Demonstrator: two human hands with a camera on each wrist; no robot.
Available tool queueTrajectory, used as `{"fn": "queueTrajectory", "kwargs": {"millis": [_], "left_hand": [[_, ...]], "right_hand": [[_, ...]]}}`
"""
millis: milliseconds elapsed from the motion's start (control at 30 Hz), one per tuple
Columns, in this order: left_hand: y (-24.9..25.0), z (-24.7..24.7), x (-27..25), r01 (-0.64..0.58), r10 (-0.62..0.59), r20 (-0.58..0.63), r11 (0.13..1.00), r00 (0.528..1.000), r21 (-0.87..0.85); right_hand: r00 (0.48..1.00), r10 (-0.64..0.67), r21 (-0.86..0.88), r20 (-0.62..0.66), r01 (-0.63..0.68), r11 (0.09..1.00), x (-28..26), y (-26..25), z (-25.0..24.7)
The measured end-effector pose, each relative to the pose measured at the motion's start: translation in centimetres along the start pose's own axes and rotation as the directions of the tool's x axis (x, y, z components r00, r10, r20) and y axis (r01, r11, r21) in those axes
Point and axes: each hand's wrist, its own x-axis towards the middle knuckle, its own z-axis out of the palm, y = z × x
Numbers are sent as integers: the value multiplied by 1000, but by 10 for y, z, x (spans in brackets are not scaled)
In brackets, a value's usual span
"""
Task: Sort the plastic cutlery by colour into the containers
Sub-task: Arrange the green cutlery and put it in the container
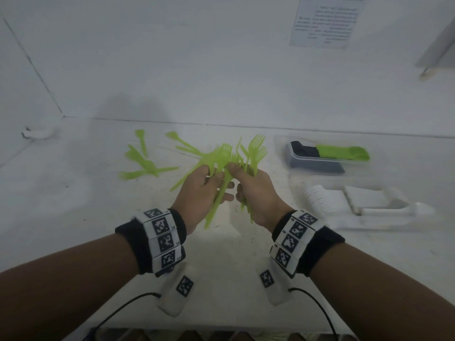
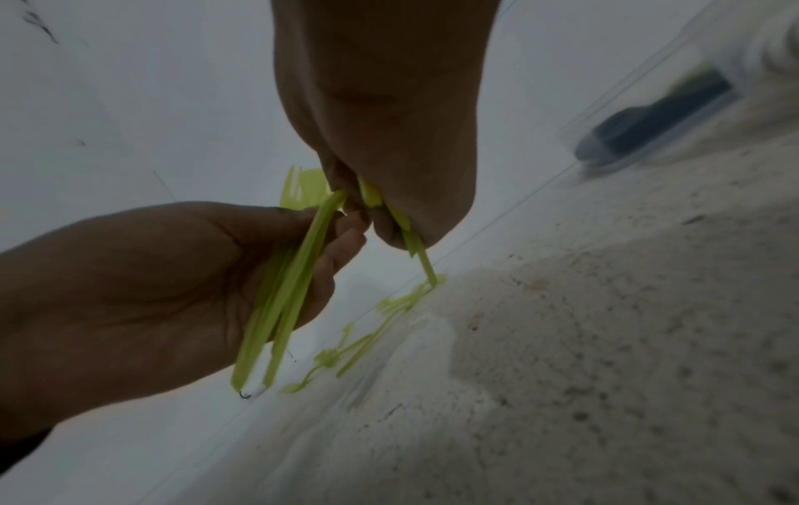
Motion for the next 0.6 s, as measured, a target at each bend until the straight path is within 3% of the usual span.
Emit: {"fn": "queueTrajectory", "kwargs": {"millis": [100,233,433,600], "left_hand": [[-3,10,-3,1,-1,-30,1000,1000,-7],[-7,11,3,58,-54,-175,998,983,20],[-13,8,6,26,-14,-99,992,995,120],[-14,9,10,-46,116,-237,958,965,283]], "right_hand": [[999,2,29,-53,-1,1000,2,2,-7],[992,-10,74,-127,19,997,8,3,-20],[999,34,136,38,-39,990,6,1,-24],[998,54,152,36,-59,987,6,-1,-15]]}}
